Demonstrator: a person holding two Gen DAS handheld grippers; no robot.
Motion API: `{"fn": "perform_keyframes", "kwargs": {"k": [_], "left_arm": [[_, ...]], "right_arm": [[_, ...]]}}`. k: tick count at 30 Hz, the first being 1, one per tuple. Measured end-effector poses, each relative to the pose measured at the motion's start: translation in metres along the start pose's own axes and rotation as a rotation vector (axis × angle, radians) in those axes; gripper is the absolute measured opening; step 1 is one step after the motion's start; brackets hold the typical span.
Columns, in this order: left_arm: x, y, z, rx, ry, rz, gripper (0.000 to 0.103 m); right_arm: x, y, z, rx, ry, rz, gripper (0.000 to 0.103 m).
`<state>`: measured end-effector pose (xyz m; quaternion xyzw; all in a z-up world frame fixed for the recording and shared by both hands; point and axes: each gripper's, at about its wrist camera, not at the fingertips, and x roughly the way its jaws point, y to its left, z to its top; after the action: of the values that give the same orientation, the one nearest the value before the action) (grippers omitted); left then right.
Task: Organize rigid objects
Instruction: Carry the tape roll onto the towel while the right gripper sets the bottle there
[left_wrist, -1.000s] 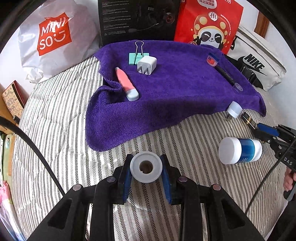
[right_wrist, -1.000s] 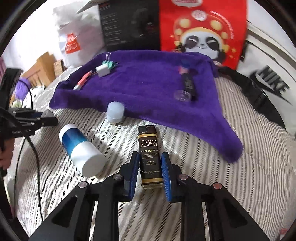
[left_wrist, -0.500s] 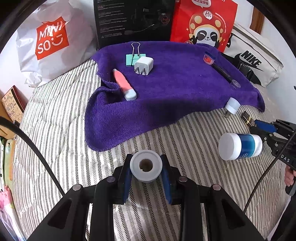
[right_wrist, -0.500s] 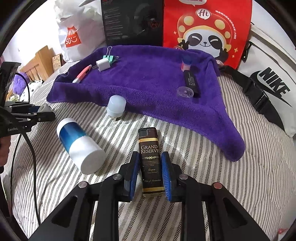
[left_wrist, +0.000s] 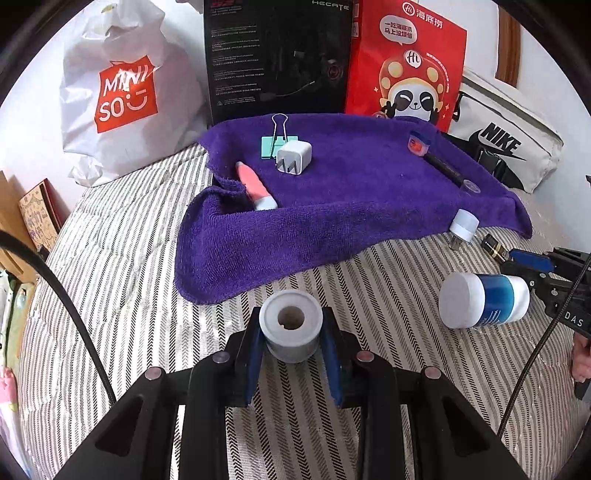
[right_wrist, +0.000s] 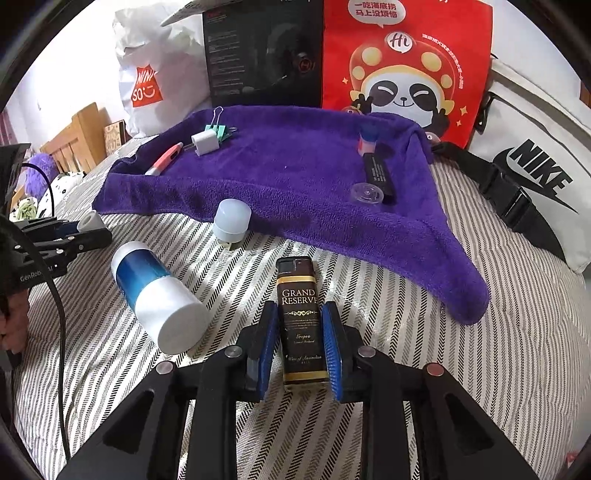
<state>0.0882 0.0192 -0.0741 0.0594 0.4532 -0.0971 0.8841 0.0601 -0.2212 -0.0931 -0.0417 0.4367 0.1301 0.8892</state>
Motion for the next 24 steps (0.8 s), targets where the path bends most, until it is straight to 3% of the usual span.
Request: {"fn": "perform_keyframes", "kwargs": {"k": [15,24], "left_arm": [[-0.003,0.009,-0.002,-0.047,0.005,-0.059,0.027],[-0.026,0.02,0.008,-0.085,-0.01,-0.098,0.027]], "right_arm": [[0.0,-0.001,0.003,0.016,0.016,0.008,0.024],[-0.022,-0.003,0.006,0.023,0.017,0.052,0.024]]}}
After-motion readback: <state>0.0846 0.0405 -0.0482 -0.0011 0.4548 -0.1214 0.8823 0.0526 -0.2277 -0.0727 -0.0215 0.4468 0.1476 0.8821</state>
